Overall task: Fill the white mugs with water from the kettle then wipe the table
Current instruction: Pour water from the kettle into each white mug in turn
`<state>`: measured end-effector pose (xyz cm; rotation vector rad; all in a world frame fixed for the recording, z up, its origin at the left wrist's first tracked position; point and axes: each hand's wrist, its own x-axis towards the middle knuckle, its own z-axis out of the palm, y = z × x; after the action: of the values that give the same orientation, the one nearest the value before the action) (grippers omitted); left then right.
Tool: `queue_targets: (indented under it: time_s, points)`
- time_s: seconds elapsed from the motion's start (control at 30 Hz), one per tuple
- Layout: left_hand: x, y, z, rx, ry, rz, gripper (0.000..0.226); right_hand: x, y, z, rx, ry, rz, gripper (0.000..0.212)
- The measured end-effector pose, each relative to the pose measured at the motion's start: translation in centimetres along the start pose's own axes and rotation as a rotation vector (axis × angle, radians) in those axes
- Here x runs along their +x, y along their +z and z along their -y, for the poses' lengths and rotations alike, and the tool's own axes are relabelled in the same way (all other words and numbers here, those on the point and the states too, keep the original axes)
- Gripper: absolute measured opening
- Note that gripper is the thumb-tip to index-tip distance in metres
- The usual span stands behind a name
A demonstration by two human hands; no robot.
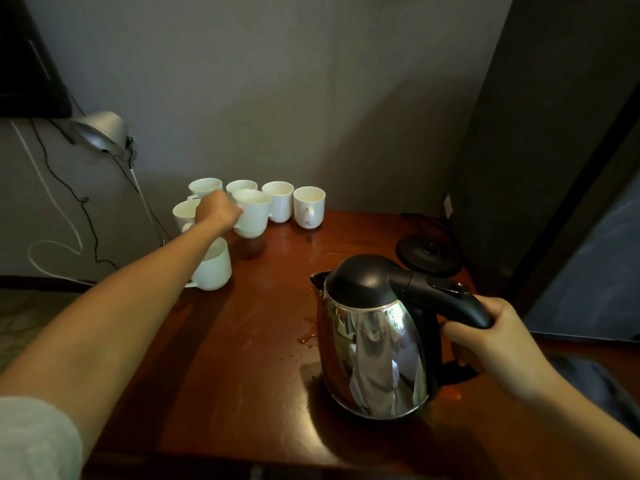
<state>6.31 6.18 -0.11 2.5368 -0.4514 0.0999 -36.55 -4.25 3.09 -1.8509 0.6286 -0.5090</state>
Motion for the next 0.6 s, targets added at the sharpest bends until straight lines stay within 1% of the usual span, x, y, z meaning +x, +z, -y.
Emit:
queue_targets:
  time_s: [0.07,0.17,0.27,0.47,0.6]
  points:
    - [-0.8,-1.7,-0.6,-0.060,0.112,-0.049,0.024,-0.1,0.0,0.0,-0.007,-0.006,0.005,0.014]
    - [-3.5,-4.7,-0.1,-0.176,0.261,-0.070,0.026,0.0,0.0,0.0,-0.011,-0.013,0.005,0.015]
    - [-8.7,-6.5,1.7,-0.288,0.345,-0.080,0.021,0.1,0.0,0.1,-0.009,-0.032,0.003,0.021]
    - [-20.1,-6.0,7.7,-0.239,0.356,-0.051,0.015,-0.3,0.1,0.3,-0.012,-0.072,0.030,0.027]
    - [-24.0,-4.5,9.9,-0.255,0.346,-0.014,0.014,-0.2,0.1,0.1,-0.024,-0.075,0.021,0.024]
